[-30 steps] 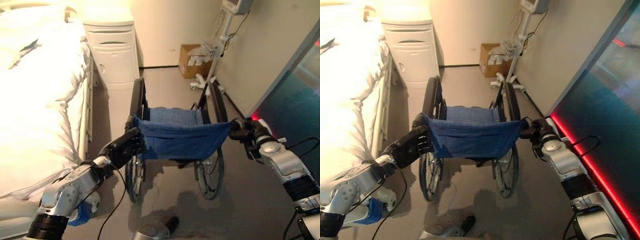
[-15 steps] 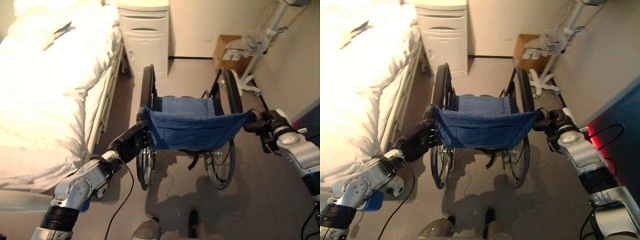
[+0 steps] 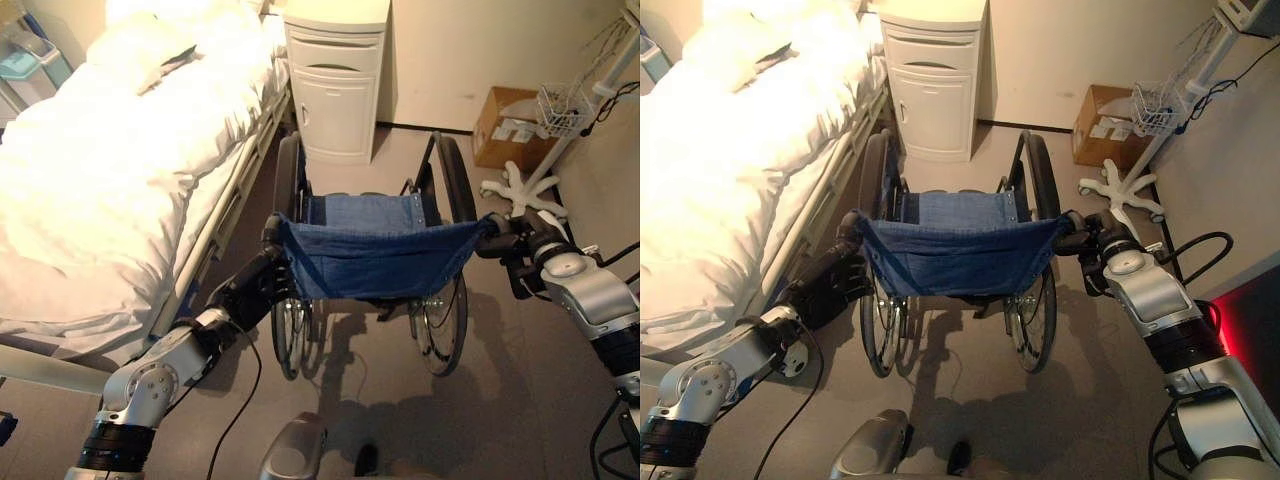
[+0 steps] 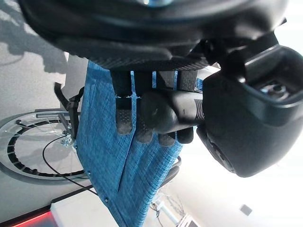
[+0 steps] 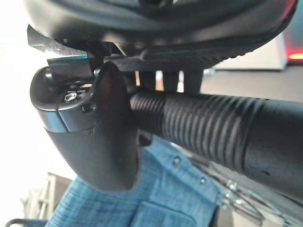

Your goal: Push the wheelchair next to the bed

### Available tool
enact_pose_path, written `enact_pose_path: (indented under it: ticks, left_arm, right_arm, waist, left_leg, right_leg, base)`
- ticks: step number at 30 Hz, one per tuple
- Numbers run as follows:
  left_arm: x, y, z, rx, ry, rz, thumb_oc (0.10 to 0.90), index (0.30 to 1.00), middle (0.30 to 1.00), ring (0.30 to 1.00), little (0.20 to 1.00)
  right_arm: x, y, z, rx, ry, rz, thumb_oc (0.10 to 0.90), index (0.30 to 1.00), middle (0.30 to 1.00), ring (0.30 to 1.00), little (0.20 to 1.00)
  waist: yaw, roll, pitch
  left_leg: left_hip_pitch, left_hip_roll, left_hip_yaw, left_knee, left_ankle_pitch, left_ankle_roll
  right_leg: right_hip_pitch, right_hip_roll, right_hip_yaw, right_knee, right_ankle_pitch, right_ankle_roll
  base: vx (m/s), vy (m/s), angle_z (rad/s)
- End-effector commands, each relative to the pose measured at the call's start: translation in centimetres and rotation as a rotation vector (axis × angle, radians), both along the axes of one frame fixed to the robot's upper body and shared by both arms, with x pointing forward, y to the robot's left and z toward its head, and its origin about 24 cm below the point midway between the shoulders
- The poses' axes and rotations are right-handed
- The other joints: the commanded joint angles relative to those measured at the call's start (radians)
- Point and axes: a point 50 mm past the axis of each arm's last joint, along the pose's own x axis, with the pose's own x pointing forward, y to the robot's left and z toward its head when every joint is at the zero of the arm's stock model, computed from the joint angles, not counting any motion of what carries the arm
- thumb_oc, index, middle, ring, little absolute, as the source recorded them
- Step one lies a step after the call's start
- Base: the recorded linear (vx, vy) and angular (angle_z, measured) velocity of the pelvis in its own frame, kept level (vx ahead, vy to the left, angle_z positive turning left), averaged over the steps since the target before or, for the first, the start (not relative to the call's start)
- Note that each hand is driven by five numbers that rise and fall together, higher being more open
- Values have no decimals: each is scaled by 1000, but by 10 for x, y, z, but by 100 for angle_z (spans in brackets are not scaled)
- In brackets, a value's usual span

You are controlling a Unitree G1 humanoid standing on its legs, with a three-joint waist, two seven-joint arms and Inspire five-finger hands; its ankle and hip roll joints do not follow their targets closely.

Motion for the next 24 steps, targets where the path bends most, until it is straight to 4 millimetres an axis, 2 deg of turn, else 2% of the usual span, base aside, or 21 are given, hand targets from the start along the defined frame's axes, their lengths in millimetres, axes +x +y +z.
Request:
enact_pose_path:
  ticks: [1, 3, 4, 5, 6, 7, 8, 9, 11, 12, 13, 14, 15, 16, 18, 19, 20, 21, 22, 24]
  left_arm:
    - [4, 9, 42, 21, -251, 29, 400, 300, 300, 300, 300]
    - [7, 3, 40, 17, -251, 20, 400, 300, 300, 300, 300]
    - [7, 2, 41, 19, -259, 23, 400, 300, 300, 300, 300]
    - [9, 3, 43, 23, -268, 27, 400, 300, 300, 300, 300]
    - [10, 4, 45, 25, -282, 36, 400, 300, 300, 300, 300]
    - [10, 6, 48, 25, -284, 46, 400, 300, 300, 300, 300]
    - [10, 6, 48, 25, -284, 46, 400, 300, 300, 300, 300]
    - [12, 8, 49, 30, -278, 50, 400, 300, 300, 300, 300]
    - [16, 12, 49, 52, -263, 38, 400, 300, 300, 300, 300]
    - [19, 16, 49, 64, -257, 33, 400, 300, 300, 300, 300]
    - [20, 18, 51, 67, -253, 35, 400, 300, 300, 300, 300]
    - [20, 19, 52, 67, -251, 37, 400, 300, 300, 300, 300]
    - [21, 21, 54, 65, -246, 38, 400, 300, 300, 300, 300]
    - [24, 22, 56, 69, -244, 33, 400, 300, 300, 300, 300]
    - [25, 21, 61, 69, -258, 19, 400, 300, 300, 300, 300]
    - [26, 21, 62, 68, -261, 19, 400, 300, 300, 300, 300]
    - [27, 20, 63, 59, -275, 24, 400, 300, 300, 300, 300]
    - [30, 16, 65, 51, -290, 21, 400, 300, 300, 300, 300]
    - [33, 14, 66, 47, -299, 16, 400, 300, 300, 300, 300]
    - [36, 9, 68, 45, -305, 11, 400, 300, 300, 300, 300]
  right_arm:
    - [14, 71, 47, 75, -250, 325, 400, 300, 300, 300, 300]
    - [12, 67, 40, 74, -241, 315, 400, 300, 300, 300, 300]
    - [12, 66, 38, 75, -242, 316, 400, 300, 300, 300, 300]
    - [13, 67, 36, 79, -246, 322, 400, 300, 300, 300, 300]
    - [13, 68, 33, 90, -252, 327, 400, 300, 300, 300, 300]
    - [14, 70, 30, 104, -253, 332, 400, 300, 300, 300, 300]
    - [14, 70, 30, 105, -253, 332, 400, 300, 300, 300, 300]
    - [15, 71, 26, 118, -250, 330, 400, 300, 300, 300, 300]
    - [16, 74, 20, 127, -243, 320, 400, 300, 300, 300, 300]
    - [17, 75, 17, 130, -246, 320, 400, 300, 300, 300, 300]
    - [16, 76, 17, 135, -247, 324, 400, 300, 300, 300, 300]
    - [16, 77, 17, 139, -248, 326, 400, 300, 300, 300, 300]
    - [16, 77, 17, 143, -248, 329, 400, 300, 300, 300, 300]
    - [15, 77, 17, 142, -248, 330, 400, 300, 300, 300, 300]
    - [12, 69, 18, 125, -260, 322, 400, 300, 300, 300, 300]
    - [12, 68, 19, 124, -262, 321, 400, 300, 300, 300, 300]
    - [11, 64, 22, 116, -276, 318, 400, 300, 300, 300, 300]
    - [11, 62, 25, 106, -288, 310, 400, 300, 300, 300, 300]
    - [11, 61, 29, 101, -293, 304, 400, 300, 300, 300, 300]
    - [12, 62, 32, 97, -292, 305, 400, 300, 300, 300, 300]
  waist:
    - [86, 21, -106]
    - [89, 29, -98]
    - [94, 27, -95]
    - [98, 16, -97]
    - [112, 18, -104]
    - [122, 13, -115]
    - [123, 11, -115]
    - [133, 2, -126]
    - [144, -15, -146]
    - [145, -8, -157]
    - [142, -8, -161]
    - [141, -9, -163]
    - [134, -6, -166]
    - [125, -3, -166]
    - [108, 8, -156]
    - [103, 10, -152]
    - [87, 19, -133]
    - [68, 22, -114]
    - [53, 23, -101]
    - [33, 25, -89]
  left_leg:
    - [-4, 29, 70, -278, 279, 27]
    - [-40, 36, 169, -341, 326, 12]
    - [-49, 31, 161, -326, 327, 15]
    - [-46, 23, 165, -329, 285, 32]
    - [-48, 4, 133, -335, 278, 41]
    - [-39, -13, 138, -320, 237, 68]
    - [-39, -14, 139, -318, 235, 68]
    - [-28, -27, 146, -311, 201, 92]
    - [8, -49, 142, -316, 158, 137]
    - [36, -49, 116, -322, 144, 157]
    - [49, -52, 100, -325, 141, 163]
    - [54, -54, 94, -326, 140, 164]
    - [62, -55, 84, -324, 137, 163]
    - [63, -58, 73, -312, 133, 159]
    - [59, -59, 44, -280, 126, 134]
    - [61, -59, 37, -272, 122, 130]
    - [62, -56, 22, -242, 118, 117]
    - [66, -56, 7, -219, 101, 111]
    - [74, -53, -6, -207, 81, 110]
    - [89, -42, -22, -201, 62, 106]
  right_leg:
    - [-37, 58, 119, 55, 86, 48]
    - [10, 78, 92, 48, 67, 38]
    - [16, 78, 91, 58, 56, 36]
    - [14, 69, 87, 69, 49, 41]
    - [26, 74, 92, 99, 18, 42]
    - [38, 75, 92, 135, -16, 49]
    - [37, 73, 92, 138, -19, 50]
    - [42, 69, 78, 179, -25, 65]
    - [9, 44, 41, 378, 45, 125]
    - [-45, 39, 44, 539, 139, 179]
    - [-74, 32, 57, 585, 177, 201]
    - [-84, 29, 62, 594, 187, 207]
    - [-102, 13, 70, 581, 185, 208]
    - [-106, -6, 72, 532, 150, 193]
    - [-115, -42, 94, 311, 84, 145]
    - [-109, -47, 94, 278, 76, 138]
    - [-119, -68, 108, 182, 89, 128]
    - [-145, -93, 139, 120, 135, 135]
    - [-160, -108, 162, 95, 168, 145]
    - [-179, -117, 189, 88, 191, 156]
  base:
    - [501, -47, -10]
    - [485, -53, -9]
    - [351, -41, -12]
    - [379, -41, -9]
    - [461, -26, -7]
    - [355, -14, -1]
    - [307, 3, 8]
    - [286, 16, 35]
    - [425, 51, 45]
    - [371, 48, 28]
    - [276, 20, 25]
    - [197, -16, 32]
    - [218, -44, 38]
    - [265, -87, 32]
    - [199, -113, 10]
    - [126, -107, -2]
    - [90, -102, -1]
    - [74, -129, 8]
    - [32, -105, 32]
    - [64, -119, 83]
